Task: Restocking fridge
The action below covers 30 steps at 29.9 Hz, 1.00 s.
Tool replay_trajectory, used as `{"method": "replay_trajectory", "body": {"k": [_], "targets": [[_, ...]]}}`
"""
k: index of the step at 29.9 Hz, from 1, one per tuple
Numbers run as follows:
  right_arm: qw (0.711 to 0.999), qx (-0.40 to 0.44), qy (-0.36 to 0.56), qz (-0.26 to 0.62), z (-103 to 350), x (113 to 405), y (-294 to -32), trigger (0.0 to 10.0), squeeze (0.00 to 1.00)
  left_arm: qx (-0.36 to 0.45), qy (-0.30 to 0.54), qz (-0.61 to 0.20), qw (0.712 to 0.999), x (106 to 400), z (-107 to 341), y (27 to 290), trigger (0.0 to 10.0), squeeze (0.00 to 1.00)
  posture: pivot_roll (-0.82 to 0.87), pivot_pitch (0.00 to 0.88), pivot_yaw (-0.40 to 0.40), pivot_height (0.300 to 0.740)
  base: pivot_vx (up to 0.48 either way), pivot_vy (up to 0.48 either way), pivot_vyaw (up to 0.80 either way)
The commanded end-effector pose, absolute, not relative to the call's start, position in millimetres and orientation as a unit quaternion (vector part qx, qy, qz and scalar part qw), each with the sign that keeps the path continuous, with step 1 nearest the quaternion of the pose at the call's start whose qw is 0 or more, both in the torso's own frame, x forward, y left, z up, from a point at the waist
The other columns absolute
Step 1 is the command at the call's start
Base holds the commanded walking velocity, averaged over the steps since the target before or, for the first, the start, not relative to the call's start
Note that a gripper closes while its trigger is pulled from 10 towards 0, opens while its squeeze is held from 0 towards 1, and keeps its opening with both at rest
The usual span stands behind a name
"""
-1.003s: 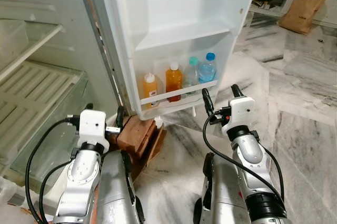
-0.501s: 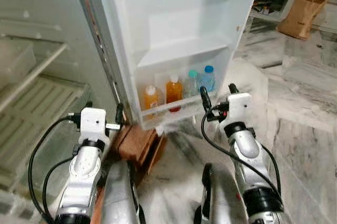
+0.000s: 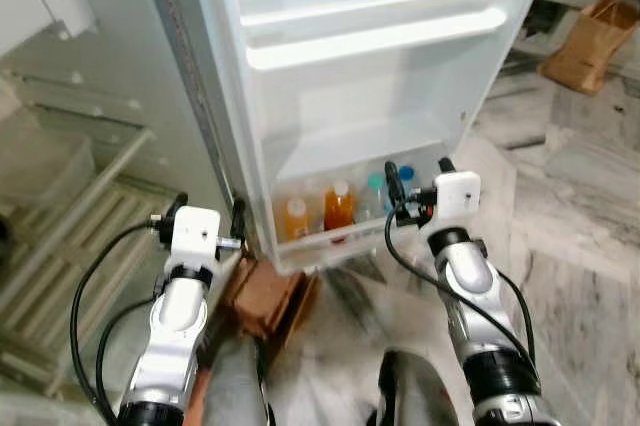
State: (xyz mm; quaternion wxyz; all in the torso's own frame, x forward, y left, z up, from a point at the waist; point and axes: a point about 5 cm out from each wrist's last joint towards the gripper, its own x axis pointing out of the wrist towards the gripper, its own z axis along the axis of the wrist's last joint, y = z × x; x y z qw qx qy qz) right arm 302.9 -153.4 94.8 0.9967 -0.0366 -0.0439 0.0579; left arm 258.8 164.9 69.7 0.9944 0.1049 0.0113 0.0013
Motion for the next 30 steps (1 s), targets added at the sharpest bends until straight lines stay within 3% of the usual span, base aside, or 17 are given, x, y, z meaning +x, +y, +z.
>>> {"method": "replay_trajectory", "body": {"k": [1, 23, 30], "targets": [[0.997, -0.036, -0.037, 0.053, 93, 298, -156, 10.0, 0.00, 0.102, 0.015, 0.013, 0.995, 253, 71, 173, 10.0, 0.00, 0.07, 0.000, -0.009, 0.734, 0.000, 0.000, 0.00], [0.998, -0.031, -0.023, 0.047, 90, 291, -160, 10.0, 0.00, 0.139, 0.007, 0.012, 0.990, 256, 74, 167, 10.0, 0.00, 0.08, 0.000, -0.024, 0.740, 0.000, 0.000, 0.00], [0.998, -0.017, 0.003, 0.066, 83, 291, -154, 10.0, 0.00, 0.129, 0.009, 0.016, 0.992, 261, 75, 164, 10.0, 0.00, 0.08, 0.000, -0.027, 0.740, 0.000, -0.449, 0.00]]}}
